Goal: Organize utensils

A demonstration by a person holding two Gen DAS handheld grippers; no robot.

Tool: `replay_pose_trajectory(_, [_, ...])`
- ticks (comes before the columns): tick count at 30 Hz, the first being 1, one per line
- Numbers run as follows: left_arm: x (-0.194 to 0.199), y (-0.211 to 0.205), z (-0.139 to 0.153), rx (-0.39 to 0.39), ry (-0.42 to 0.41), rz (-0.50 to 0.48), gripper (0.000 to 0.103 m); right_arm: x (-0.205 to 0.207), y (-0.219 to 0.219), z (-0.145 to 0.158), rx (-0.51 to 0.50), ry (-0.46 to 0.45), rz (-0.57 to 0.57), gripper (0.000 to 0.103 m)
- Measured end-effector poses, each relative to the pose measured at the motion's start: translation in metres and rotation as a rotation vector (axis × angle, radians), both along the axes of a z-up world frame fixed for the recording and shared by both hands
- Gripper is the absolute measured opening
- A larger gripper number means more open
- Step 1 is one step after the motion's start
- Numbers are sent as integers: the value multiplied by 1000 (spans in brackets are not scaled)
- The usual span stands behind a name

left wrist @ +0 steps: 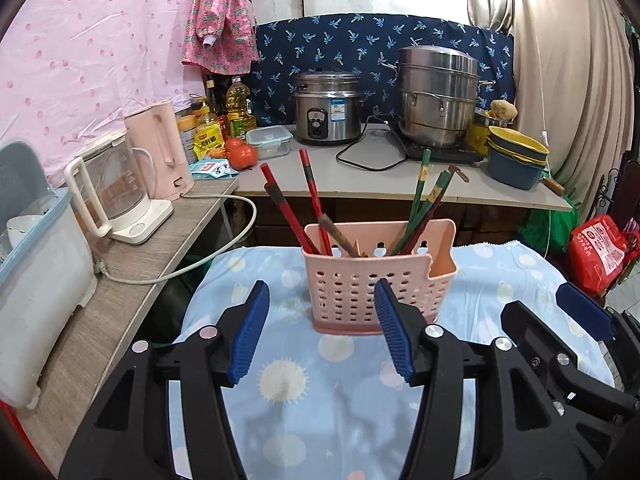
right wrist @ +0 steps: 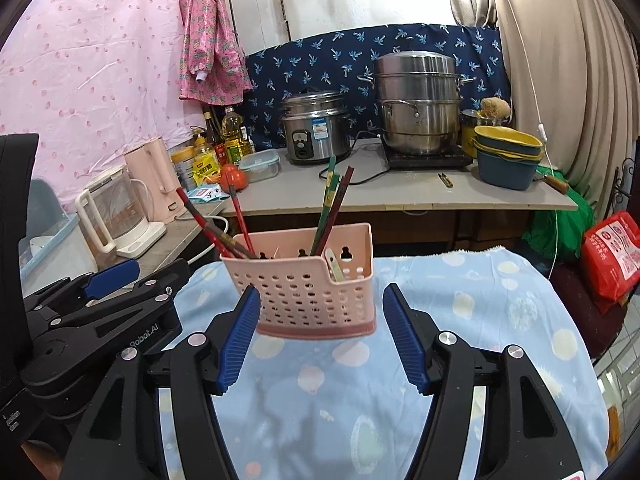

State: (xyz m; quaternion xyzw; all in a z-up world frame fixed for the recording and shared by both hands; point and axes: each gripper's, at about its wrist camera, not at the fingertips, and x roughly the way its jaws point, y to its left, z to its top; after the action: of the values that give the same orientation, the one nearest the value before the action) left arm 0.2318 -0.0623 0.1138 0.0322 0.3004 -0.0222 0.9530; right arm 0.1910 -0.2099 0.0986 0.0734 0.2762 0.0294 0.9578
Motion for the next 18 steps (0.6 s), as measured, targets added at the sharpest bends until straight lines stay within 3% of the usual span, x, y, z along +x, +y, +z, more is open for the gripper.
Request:
replay_pose_trajectory(11, [-32, 5, -5, 21, 17, 24, 77, -32, 1, 1, -22, 25, -5, 63])
replay_pose_trajectory(16, [-41, 13, -5, -2, 25, 44, 91, -41, -4, 1, 6, 35, -24, 77])
replay_pose_trajectory(18, [-44, 14, -5, -2, 24, 49, 92, -44, -7, -1, 11, 39, -33, 83])
